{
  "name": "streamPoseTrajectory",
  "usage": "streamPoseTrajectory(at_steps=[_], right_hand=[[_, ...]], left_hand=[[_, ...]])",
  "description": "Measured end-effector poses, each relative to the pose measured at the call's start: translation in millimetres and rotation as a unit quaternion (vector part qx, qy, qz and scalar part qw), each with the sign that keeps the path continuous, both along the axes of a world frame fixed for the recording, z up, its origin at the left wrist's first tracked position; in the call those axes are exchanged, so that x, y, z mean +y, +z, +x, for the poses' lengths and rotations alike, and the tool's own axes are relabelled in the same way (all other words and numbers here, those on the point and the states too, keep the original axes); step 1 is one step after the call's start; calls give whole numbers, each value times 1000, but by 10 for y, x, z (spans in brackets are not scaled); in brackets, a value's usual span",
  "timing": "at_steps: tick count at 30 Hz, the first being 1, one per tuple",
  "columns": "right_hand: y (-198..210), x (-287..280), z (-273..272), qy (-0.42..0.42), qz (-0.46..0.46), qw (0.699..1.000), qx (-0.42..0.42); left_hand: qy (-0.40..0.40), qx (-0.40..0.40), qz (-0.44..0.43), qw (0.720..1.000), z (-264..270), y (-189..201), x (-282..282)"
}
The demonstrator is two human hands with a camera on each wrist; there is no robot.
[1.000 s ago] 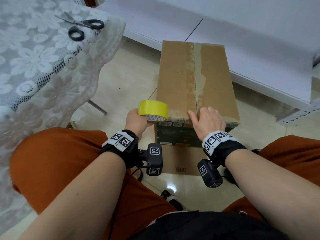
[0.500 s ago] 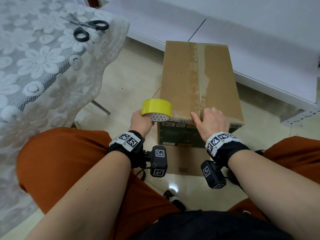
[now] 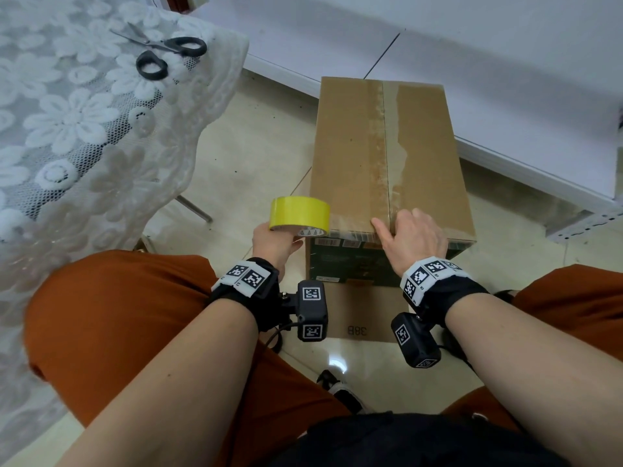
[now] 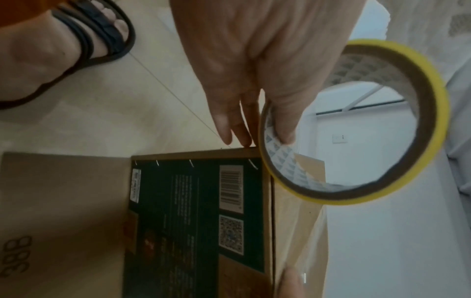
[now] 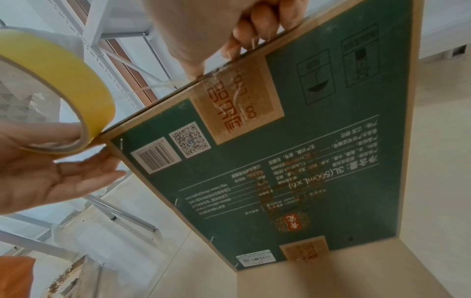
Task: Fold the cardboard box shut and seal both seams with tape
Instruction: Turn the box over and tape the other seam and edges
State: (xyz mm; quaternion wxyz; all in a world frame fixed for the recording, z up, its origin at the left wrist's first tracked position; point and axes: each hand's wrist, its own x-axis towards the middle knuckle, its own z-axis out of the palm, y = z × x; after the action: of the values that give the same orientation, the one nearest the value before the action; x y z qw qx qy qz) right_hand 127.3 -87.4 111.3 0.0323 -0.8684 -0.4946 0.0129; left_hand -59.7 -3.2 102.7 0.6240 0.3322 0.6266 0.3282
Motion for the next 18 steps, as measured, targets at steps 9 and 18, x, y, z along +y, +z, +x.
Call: streamPoseTrajectory(at_steps=[9, 18], right_hand=[[12, 2, -6, 6, 1, 1000, -2], [34, -8, -14, 7, 1, 1000, 0]], left_hand=[[-4, -21, 8, 1000, -60, 12, 24], [29, -80, -4, 996, -141, -39, 24]])
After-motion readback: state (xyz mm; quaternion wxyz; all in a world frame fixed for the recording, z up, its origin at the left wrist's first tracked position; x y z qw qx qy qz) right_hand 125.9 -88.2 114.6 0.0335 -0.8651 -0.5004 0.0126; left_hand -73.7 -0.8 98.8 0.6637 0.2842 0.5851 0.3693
